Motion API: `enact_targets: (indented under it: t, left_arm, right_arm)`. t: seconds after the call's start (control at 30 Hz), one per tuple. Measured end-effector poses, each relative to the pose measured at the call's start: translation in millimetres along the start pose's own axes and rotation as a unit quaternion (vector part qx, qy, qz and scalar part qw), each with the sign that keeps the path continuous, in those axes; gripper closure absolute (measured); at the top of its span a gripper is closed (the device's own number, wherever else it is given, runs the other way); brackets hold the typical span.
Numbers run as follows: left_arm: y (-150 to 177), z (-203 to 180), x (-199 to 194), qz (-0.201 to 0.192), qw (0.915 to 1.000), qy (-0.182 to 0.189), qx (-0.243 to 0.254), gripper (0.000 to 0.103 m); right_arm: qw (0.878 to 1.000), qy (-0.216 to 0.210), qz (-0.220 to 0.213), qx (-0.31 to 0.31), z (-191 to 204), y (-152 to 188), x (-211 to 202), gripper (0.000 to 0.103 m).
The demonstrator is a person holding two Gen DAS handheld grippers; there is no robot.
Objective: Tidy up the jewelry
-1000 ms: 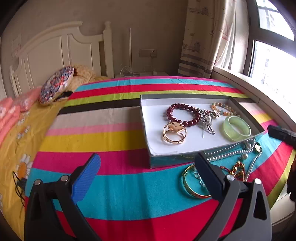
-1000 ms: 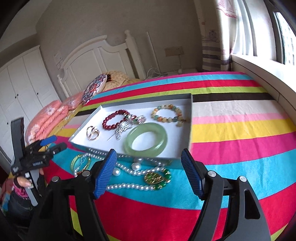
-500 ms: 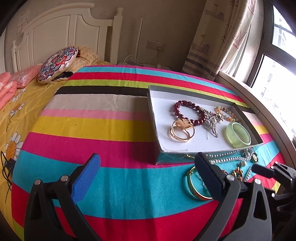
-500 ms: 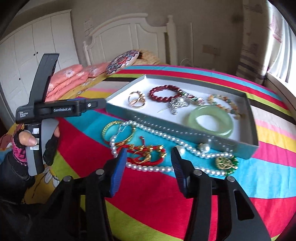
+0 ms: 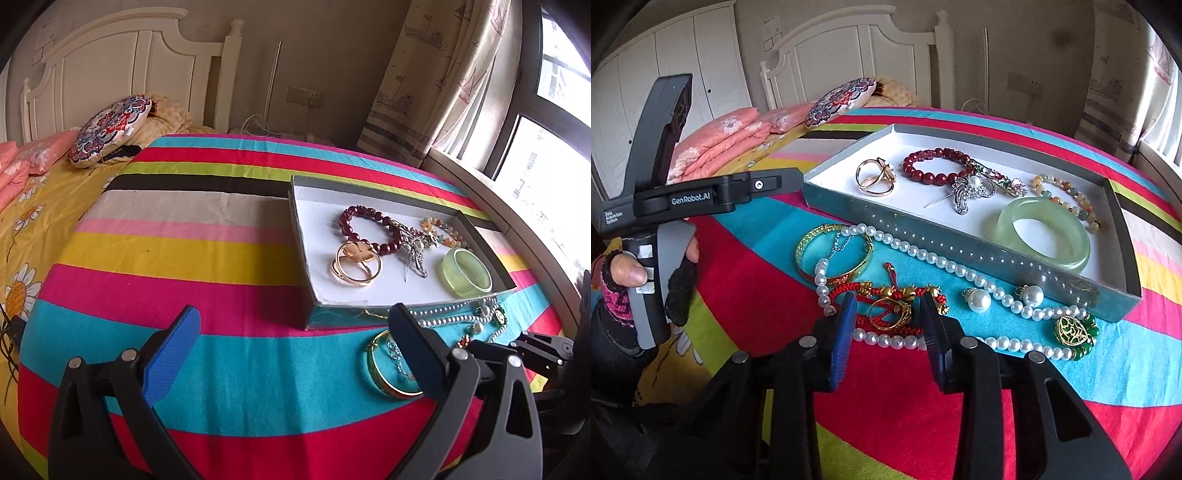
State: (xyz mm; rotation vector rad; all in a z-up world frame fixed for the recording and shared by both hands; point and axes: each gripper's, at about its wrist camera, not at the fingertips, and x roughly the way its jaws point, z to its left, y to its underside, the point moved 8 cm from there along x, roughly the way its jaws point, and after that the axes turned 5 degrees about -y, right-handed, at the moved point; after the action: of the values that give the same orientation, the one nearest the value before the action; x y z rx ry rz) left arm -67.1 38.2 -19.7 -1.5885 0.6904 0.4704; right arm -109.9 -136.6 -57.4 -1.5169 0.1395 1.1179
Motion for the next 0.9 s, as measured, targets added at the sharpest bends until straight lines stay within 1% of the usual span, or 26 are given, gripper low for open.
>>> enact_targets:
  t: [0.13, 0.2, 0.23, 0.3, 0.37, 0.5, 0.57, 0.63, 0.7, 0.77, 0.83, 0.9]
  left_arm:
    - [0, 1, -1, -0.002, 1.0000, 0.003, -0.001, 0.002]
    - [0, 0, -2, -0.003, 1.0000, 0.004, -0.001, 0.002]
    - [0, 0, -2, -0.003, 1.0000, 0.004, -0.001, 0.002]
    - [0, 0, -1, -0.002, 1.0000, 0.005, -0.001, 0.002]
    - [0, 0, -1, -0.002, 1.0000, 0.004, -0.001, 0.002]
    - [1, 0, 0, 0.002, 1.0000, 0.004, 0.000, 0.002]
    - [1, -3, 1, 0.006, 1.0000, 0.003, 0.007, 0.002]
    - [1, -10, -3, -0.002, 0.9996, 0.003, 0.029, 0.002]
    - [2, -25, -8, -0.008, 0.9976, 0.002, 0.069, 0.002]
    - [5, -40, -12, -0.010, 0.9944, -0.005, 0.105, 0.002]
    - [13, -64, -16, -0.006, 0.9893, 0.014, 0.145, 0.002]
    - [20, -89, -19, -0.007, 0.9813, 0.022, 0.191, 0.002]
  right_arm:
    - [1.000, 0.004, 0.006, -0.014, 1, 0, 1, 0.069]
    - [1.000, 0.001, 0.004, -0.019, 1, 2, 0, 0.077]
    - [1.000, 0.000, 0.002, -0.020, 2, 2, -1, 0.078]
    - [1.000, 0.009, -0.002, -0.021, 1, 4, -3, 0.078]
    - [1.000, 0.008, -0.007, -0.019, 1, 4, -5, 0.078]
    - [0.999, 0.006, -0.043, -0.007, -7, -4, -27, 0.078]
    - [0.998, 0.015, -0.059, 0.002, -17, -8, -40, 0.078]
    - [0.997, 0.027, -0.065, 0.012, -30, -8, -49, 0.078]
    - [0.997, 0.037, -0.069, 0.025, -44, -5, -55, 0.078]
    - [0.996, 0.038, -0.072, 0.043, -56, 2, -60, 0.078]
    - [0.995, 0.038, -0.076, 0.054, -63, 8, -64, 0.078]
    - [0.994, 0.034, -0.078, 0.064, -68, 14, -66, 0.078]
